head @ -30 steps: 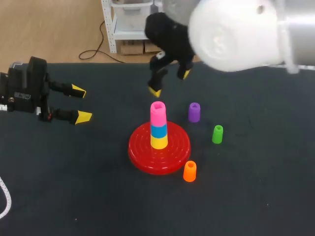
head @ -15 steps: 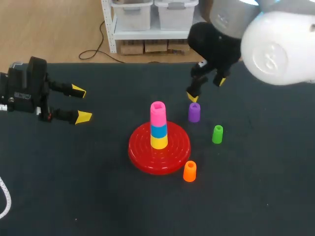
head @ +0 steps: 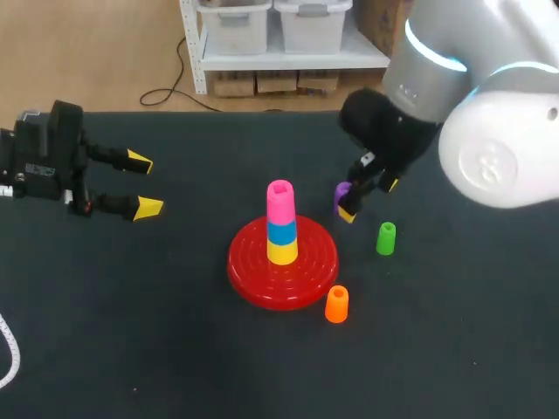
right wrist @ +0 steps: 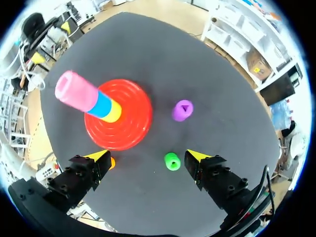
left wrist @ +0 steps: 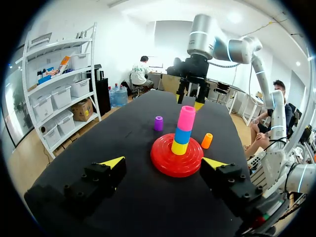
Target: Pick up and stack the cylinders on the red base in this order: pink,purple,orange,green
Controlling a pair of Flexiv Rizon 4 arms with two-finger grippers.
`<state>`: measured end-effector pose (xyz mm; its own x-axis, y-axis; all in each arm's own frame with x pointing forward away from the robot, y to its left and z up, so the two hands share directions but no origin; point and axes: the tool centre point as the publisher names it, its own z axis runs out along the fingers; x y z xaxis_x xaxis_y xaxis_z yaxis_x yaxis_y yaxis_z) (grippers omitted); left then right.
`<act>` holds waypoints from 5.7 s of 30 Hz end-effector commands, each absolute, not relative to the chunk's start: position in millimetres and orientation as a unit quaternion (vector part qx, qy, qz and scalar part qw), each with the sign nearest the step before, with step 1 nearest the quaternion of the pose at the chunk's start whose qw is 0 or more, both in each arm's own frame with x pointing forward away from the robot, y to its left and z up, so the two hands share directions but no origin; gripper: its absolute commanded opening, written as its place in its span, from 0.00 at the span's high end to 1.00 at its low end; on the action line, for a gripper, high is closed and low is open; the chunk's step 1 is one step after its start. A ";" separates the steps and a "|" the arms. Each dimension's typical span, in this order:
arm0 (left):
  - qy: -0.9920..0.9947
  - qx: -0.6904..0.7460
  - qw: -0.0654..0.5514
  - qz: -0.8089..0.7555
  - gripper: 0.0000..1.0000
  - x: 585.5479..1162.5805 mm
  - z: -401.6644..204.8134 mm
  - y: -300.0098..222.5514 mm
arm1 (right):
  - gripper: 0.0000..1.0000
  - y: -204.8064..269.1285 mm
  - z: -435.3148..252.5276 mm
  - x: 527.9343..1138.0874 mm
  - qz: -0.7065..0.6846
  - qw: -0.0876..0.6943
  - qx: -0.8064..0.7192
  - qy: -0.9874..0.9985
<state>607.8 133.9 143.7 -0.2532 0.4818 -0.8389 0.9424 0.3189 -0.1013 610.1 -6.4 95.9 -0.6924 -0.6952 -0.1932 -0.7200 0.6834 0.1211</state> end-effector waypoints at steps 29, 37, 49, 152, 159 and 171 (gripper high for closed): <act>0.725 0.490 0.367 -0.316 0.00 607.5 142.3 134.2 | 0.00 6.2 42.3 699.6 0.069 0.069 -0.343 0.934; 0.725 0.490 0.367 -0.316 0.00 607.5 142.3 134.2 | 0.00 10.7 33.5 712.0 0.066 0.056 -0.329 0.940; 0.725 0.490 0.367 -0.316 0.00 607.5 142.3 134.2 | 0.52 11.4 30.5 709.4 0.042 0.052 -0.330 0.941; 0.725 0.490 0.367 -0.316 0.00 607.5 142.3 134.2 | 1.00 114.1 197.2 595.2 0.053 0.013 -0.475 0.878; 0.725 0.490 0.367 -0.316 0.00 607.5 142.3 134.2 | 1.00 110.2 191.7 595.2 0.045 0.010 -0.471 0.881; 0.725 0.490 0.367 -0.316 0.00 607.5 142.3 134.2 | 1.00 117.5 190.5 604.4 0.044 0.019 -0.472 0.880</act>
<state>607.8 133.9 143.7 -0.2532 0.4818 -0.8389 0.9424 0.3189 -0.1013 603.1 116.2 193.0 -0.5541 -0.8290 -0.0756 -0.8324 0.5507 0.0617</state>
